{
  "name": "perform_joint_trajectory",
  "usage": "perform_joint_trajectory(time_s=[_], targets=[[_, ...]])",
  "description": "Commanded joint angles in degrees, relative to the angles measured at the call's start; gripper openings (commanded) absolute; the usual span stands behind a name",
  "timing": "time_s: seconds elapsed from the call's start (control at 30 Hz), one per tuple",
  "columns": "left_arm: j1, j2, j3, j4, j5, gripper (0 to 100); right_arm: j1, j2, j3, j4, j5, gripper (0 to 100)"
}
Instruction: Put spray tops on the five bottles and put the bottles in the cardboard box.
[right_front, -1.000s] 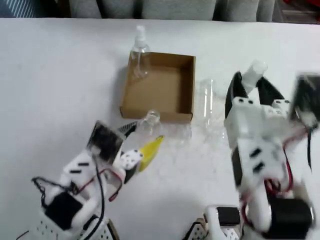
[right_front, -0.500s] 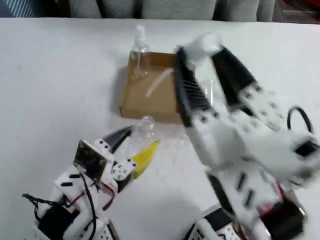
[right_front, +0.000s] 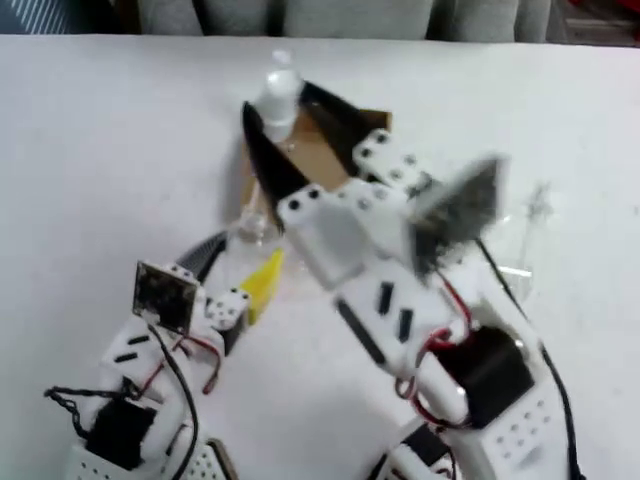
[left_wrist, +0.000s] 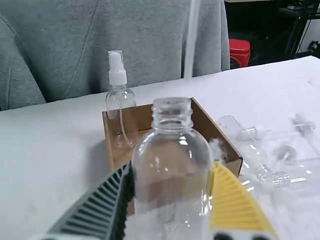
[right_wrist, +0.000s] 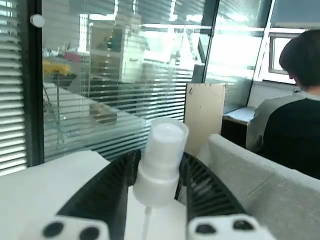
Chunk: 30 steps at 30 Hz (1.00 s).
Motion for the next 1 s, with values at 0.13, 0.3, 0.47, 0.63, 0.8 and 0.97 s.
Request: perform_joint_trajectory(time_s=[0.13, 0.3, 0.47, 0.63, 0.8, 0.97], targets=[[-0.6, -0.3, -0.2, -2.0, -0.5, 2, -0.5, 1.7, 1.1, -1.8, 0.8, 1.8], [-0.6, -0.3, -0.1, -1.8, -0.5, 2, 1.7, 6.0, 0.9, -5.9, 0.9, 1.8], [-0.6, -0.3, -0.1, -1.8, -0.5, 2, 1.5, 6.3, 1.0, -5.8, 0.8, 1.7], [-0.6, -0.3, 0.0, -1.8, -0.5, 2, 1.7, 6.3, 1.2, -4.9, 0.8, 1.7], [-0.6, -0.3, 0.0, -1.8, -0.5, 2, 1.5, 6.3, 0.9, -3.7, 0.8, 1.7], [-0.6, -0.3, 0.0, -1.8, -0.5, 2, 1.7, 6.3, 1.0, -2.4, 0.8, 1.7]])
